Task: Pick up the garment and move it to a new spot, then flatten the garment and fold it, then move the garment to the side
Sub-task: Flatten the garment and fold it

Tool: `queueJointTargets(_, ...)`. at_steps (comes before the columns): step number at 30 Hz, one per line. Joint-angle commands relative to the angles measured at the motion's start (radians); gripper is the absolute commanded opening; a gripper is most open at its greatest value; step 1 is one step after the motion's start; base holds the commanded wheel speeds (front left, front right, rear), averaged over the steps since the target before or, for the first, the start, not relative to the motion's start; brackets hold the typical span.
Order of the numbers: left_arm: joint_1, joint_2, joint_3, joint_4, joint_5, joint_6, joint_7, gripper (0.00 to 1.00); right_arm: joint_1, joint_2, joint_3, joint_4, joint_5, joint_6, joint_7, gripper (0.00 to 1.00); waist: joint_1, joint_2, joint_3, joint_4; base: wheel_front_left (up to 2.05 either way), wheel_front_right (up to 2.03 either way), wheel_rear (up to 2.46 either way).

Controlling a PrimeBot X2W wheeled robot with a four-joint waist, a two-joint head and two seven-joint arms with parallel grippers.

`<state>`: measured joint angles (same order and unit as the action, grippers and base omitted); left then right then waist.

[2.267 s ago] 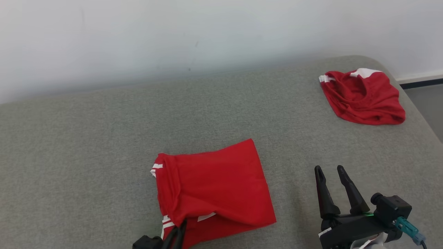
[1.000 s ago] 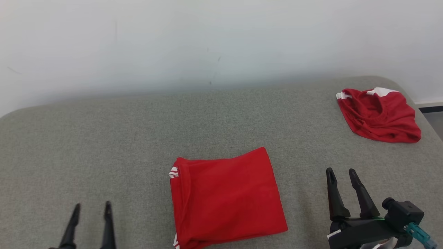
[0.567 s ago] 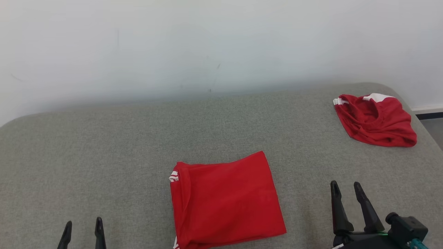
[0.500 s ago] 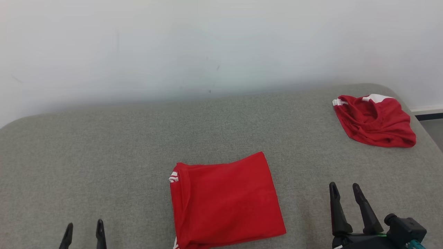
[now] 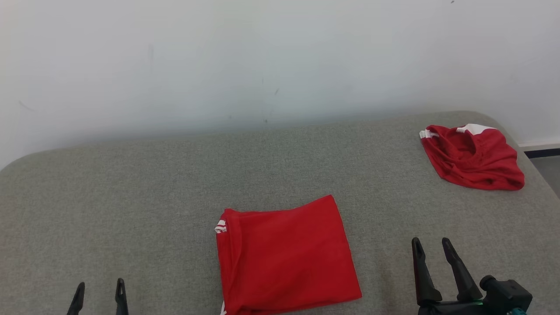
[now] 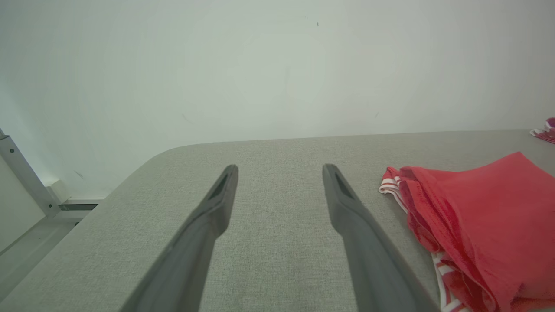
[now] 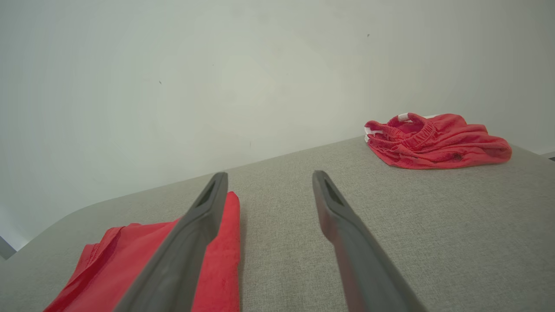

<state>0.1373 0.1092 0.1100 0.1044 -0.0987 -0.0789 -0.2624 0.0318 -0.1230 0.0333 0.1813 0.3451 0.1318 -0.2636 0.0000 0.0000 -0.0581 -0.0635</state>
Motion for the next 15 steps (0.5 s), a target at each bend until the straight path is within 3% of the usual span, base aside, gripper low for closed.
queueJointTargets(1,-0.002,0.003,0.006,-0.004,-0.002,0.002,-0.003,1.0,0.009,0.002,0.001,0.0,-0.009,-0.002,-0.001,1.0,0.0,0.0,0.0,0.001,0.0,0.0,0.0)
queueJointTargets(15,0.024,0.004,0.028,-0.013,0.009,-0.01,-0.003,1.0,0.012,-0.004,0.016,0.027,-0.043,-0.002,-0.001,1.0,0.0,0.0,0.003,0.009,0.0,0.0,0.0)
